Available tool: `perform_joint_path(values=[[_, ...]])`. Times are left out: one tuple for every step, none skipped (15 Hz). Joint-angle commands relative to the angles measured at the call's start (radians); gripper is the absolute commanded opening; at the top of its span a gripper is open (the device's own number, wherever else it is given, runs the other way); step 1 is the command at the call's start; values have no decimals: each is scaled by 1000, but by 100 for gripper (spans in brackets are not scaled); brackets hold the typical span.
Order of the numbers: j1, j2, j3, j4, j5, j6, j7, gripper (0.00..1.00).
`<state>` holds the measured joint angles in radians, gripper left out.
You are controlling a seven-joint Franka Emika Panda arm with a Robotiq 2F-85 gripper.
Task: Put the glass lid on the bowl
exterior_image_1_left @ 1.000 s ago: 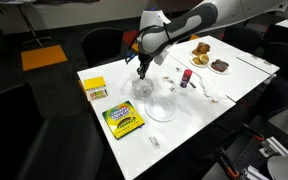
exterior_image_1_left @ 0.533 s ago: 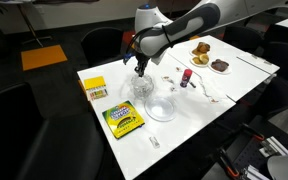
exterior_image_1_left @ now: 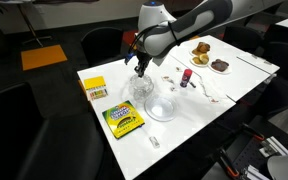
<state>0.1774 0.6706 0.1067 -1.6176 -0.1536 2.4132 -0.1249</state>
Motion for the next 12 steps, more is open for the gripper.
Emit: perform_joint_path(values=[[-28, -75, 12, -116, 54, 41, 19, 4], [-30, -78, 6, -125, 62, 43, 28, 4], [-32, -78, -1, -130, 68, 44, 38, 4], [-36, -72, -7, -127, 68, 43, 40, 4], [-42, -68, -8, -126, 69, 42, 34, 4], [-48, -61, -10, -120, 69, 41, 29, 4], [-53, -57, -12, -117, 68, 40, 27, 4], [-60, -51, -10, -113, 69, 38, 19, 4], [-63, -45, -9, -107, 68, 35, 14, 4], [-66, -35, -5, -98, 68, 30, 6, 4], [-68, -29, -2, -92, 69, 27, 1, 4], [-68, -24, 0, -88, 70, 24, -3, 4]])
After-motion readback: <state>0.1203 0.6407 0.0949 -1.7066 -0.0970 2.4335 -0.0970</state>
